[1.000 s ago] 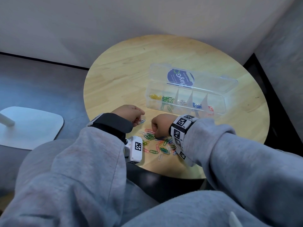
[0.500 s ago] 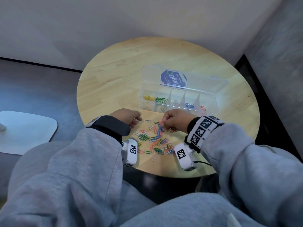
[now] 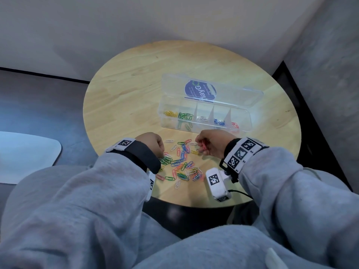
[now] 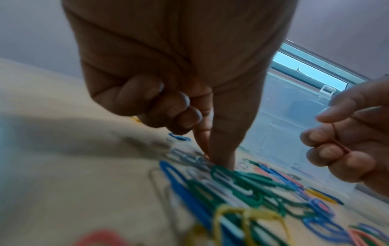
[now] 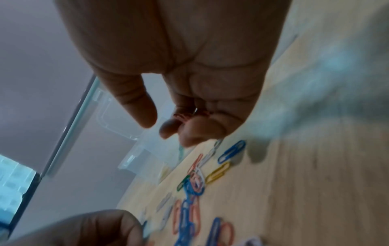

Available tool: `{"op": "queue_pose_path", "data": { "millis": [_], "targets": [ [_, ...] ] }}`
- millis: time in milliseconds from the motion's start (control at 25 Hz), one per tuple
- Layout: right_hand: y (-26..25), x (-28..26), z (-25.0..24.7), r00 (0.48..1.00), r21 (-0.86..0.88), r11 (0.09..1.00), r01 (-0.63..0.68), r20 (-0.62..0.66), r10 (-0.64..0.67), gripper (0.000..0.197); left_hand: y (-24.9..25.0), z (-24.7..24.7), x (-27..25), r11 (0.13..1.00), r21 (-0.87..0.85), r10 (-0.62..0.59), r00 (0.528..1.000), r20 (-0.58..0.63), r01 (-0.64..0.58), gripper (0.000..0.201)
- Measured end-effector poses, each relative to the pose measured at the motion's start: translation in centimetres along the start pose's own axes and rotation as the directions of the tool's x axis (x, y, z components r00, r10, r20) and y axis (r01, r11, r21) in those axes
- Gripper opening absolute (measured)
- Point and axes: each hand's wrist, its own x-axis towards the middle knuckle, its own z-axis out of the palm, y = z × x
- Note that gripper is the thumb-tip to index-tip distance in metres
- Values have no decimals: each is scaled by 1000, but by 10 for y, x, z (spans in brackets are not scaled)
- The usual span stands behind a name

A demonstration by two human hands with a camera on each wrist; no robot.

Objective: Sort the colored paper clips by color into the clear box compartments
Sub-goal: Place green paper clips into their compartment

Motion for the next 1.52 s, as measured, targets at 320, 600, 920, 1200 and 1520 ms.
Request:
{"op": "queue_pose_path", "data": {
  "millis": [320,600,920,1200,1520],
  "targets": [
    [-3,8,11,942,-875,454,172,12,-334,35,0,-4,1,992,-126,20,1000,24,-17,13],
    [1,13,19,937,-888,427,170,12,-348,22,1,-9,3,764,-644,-11,998,55,44,31],
    [-4,14,27,928,-870,449,202,23,-373,20,7,-11,-3,511,-856,-53,997,64,82,29],
    [-3,15,20,945,-822,540,183,-3,-326,6,10,-13,-5,517,-846,-87,991,98,129,31],
    [1,6,-1,987,-312,939,145,-16,-158,26,14,-14,-6,340,-926,-72,986,149,165,18]
  ]
}}
